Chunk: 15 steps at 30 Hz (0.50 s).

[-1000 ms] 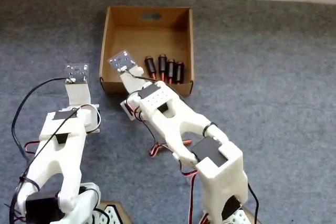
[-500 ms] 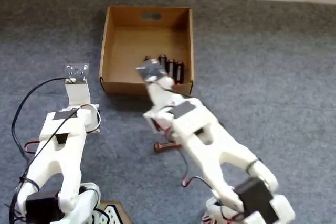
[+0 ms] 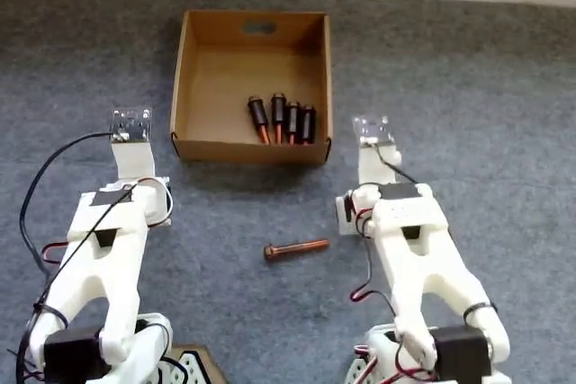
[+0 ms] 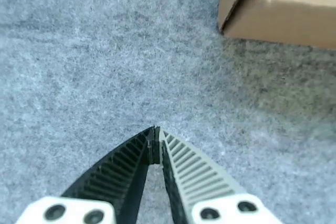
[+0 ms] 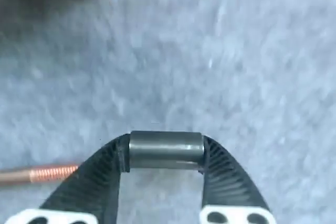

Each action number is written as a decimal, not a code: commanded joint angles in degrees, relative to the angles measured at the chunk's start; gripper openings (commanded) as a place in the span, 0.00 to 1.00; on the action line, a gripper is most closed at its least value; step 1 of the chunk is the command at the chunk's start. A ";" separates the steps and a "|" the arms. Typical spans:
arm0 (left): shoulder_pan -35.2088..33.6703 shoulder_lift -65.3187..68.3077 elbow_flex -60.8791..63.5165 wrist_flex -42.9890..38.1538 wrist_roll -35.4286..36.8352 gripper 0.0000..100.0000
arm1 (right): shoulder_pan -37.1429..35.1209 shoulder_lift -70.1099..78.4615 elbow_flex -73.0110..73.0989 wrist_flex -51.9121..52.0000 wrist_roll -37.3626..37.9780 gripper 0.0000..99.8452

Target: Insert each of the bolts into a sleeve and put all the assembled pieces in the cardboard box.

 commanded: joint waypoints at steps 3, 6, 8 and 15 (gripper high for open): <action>-0.31 -0.13 -0.13 -0.88 0.62 0.03 | 0.75 5.49 -13.23 14.29 0.53 0.24; -0.31 -0.13 -0.13 -0.88 0.62 0.03 | 0.66 7.60 -19.38 19.82 6.24 0.26; -0.31 -0.13 -0.13 -0.88 0.62 0.03 | 0.66 7.96 -22.37 21.41 14.51 0.26; -0.31 -0.13 -0.13 -0.79 0.62 0.03 | 1.63 7.87 -24.04 23.87 50.02 0.26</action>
